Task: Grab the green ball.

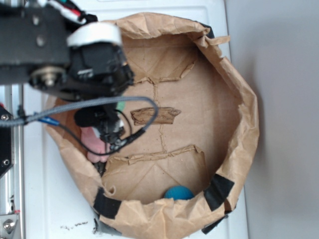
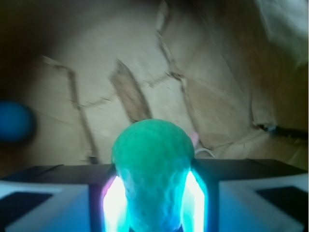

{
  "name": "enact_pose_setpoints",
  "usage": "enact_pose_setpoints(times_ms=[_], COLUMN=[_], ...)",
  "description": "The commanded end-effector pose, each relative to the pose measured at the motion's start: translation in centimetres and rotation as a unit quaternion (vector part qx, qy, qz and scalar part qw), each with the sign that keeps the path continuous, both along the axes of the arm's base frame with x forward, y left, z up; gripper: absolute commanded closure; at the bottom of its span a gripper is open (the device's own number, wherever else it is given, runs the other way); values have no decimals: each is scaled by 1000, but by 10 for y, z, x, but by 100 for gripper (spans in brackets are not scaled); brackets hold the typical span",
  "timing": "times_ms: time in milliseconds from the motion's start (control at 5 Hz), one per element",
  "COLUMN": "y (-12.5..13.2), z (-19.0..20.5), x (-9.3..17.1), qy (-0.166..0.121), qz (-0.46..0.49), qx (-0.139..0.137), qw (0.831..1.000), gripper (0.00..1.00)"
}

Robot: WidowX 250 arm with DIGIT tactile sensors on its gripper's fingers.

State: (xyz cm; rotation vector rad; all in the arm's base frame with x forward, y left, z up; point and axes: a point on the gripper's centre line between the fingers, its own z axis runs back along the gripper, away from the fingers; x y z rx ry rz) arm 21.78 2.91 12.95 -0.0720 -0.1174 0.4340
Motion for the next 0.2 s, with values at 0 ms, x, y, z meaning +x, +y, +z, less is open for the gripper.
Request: enact_pose_setpoints(times_ms=[0], y=[13], z=[12], x=[16], qy=[-52], qz=[-6], qx=[77], qw=[996], gripper=[22])
